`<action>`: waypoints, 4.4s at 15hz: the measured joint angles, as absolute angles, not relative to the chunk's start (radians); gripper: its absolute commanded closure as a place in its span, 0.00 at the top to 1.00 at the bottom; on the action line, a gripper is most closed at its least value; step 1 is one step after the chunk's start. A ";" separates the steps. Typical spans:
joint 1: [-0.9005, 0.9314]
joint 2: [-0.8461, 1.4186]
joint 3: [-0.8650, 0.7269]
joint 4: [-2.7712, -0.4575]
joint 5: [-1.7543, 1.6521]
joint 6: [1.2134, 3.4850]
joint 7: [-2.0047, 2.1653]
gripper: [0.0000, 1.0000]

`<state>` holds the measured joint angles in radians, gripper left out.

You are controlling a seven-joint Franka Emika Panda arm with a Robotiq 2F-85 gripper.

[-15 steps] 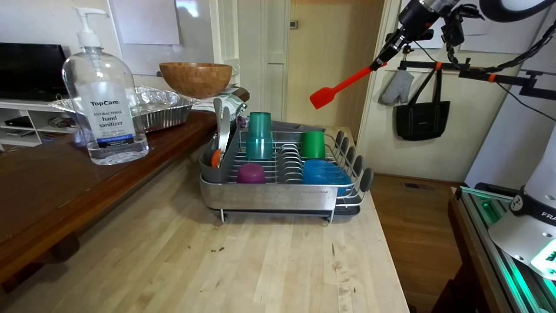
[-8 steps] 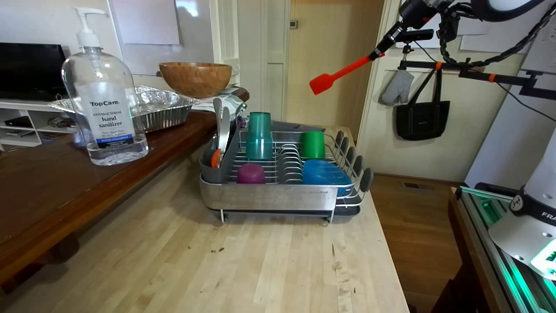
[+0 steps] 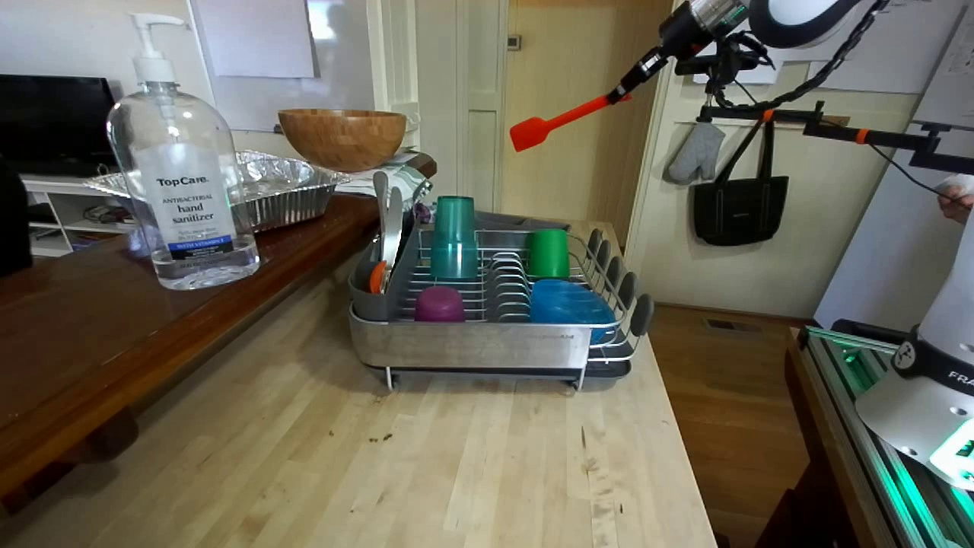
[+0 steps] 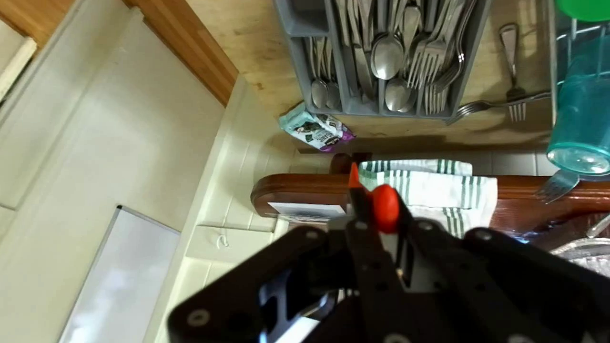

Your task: Remove the orange spatula from the drying rack, put it in the utensil holder, remove the blue bowl and put it on the table

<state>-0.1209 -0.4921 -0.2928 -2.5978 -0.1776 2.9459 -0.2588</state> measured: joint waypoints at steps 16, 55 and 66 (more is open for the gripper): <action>0.411 -0.344 -0.796 -2.530 0.226 2.929 -0.625 0.03; 1.396 -0.275 -1.761 -2.211 0.373 2.869 -0.703 0.03; 1.755 -0.351 -2.123 -2.108 0.245 2.869 -0.623 0.03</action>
